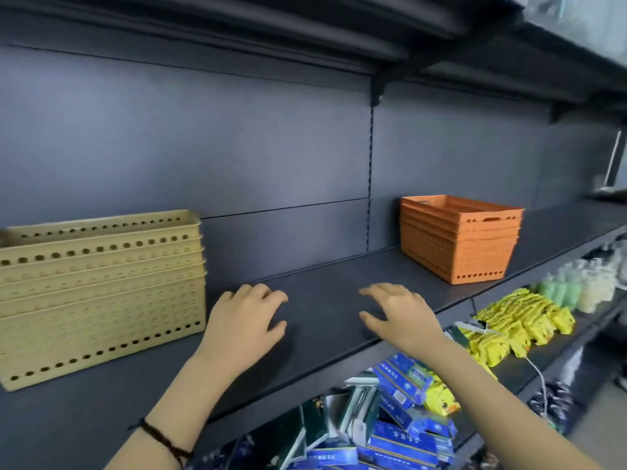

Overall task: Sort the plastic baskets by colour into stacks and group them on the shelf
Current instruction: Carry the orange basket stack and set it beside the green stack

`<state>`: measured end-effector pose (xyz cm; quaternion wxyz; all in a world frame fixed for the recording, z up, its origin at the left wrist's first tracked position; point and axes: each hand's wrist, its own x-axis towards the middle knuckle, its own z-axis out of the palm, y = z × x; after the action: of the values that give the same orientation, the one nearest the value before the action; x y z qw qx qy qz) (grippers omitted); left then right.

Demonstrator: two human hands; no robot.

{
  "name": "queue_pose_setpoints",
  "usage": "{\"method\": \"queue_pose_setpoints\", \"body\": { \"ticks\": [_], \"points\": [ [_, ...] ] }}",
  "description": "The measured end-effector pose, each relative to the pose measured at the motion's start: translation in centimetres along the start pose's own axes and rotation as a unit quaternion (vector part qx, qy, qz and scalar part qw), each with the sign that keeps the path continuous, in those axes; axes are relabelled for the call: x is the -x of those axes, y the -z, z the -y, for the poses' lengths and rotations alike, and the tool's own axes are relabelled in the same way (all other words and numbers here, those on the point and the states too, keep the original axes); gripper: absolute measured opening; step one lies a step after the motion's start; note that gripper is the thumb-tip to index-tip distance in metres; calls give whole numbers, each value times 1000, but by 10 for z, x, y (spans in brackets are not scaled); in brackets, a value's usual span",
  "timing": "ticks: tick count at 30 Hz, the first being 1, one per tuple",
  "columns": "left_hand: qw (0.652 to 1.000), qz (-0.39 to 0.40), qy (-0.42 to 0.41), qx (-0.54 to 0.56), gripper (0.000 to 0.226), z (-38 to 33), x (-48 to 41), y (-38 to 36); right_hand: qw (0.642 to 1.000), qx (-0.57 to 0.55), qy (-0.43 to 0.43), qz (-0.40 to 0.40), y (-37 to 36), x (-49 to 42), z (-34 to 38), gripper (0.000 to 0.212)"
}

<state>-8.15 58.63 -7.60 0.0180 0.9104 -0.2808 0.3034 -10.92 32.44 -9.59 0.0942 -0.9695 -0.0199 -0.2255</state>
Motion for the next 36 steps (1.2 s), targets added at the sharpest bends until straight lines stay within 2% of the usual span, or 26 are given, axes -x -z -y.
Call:
{"method": "queue_pose_setpoints", "body": {
  "ticks": [7, 12, 14, 16, 23, 25, 27, 31, 33, 36],
  "points": [
    [998, -15, 4, 68, 50, -177, -89, -36, 999, -8, -49, -3, 62, 41, -178, 48],
    [985, 23, 63, 158, 54, -260, -125, -54, 996, -57, -63, 0, 74, 39, -257, 55],
    [966, 55, 104, 229, 56, -278, -140, -62, 994, -89, -68, -5, 70, 32, -279, 60],
    [943, 53, 140, 298, 63, -289, -157, -74, 990, -116, -74, -20, 61, 23, -299, 65],
    [863, -14, 207, 461, 91, -305, -235, -125, 964, -236, -59, -109, 29, -35, -356, 90],
    [845, -37, 203, 494, 99, -310, -263, -136, 953, -258, -64, -142, 26, -56, -368, 95],
    [834, -77, 187, 513, 96, -315, -291, -145, 943, -276, -57, -176, 25, -72, -378, 94],
    [834, -184, 184, 487, 65, -337, -331, -165, 919, -354, 6, -176, 10, -86, -387, 88],
    [859, -223, 185, 422, 55, -350, -341, -175, 922, -350, 3, -167, 6, -96, -393, 96],
    [908, -204, 118, 346, 53, -370, -352, -186, 903, -391, -66, -167, 13, -115, -415, 119]
  ]
}}
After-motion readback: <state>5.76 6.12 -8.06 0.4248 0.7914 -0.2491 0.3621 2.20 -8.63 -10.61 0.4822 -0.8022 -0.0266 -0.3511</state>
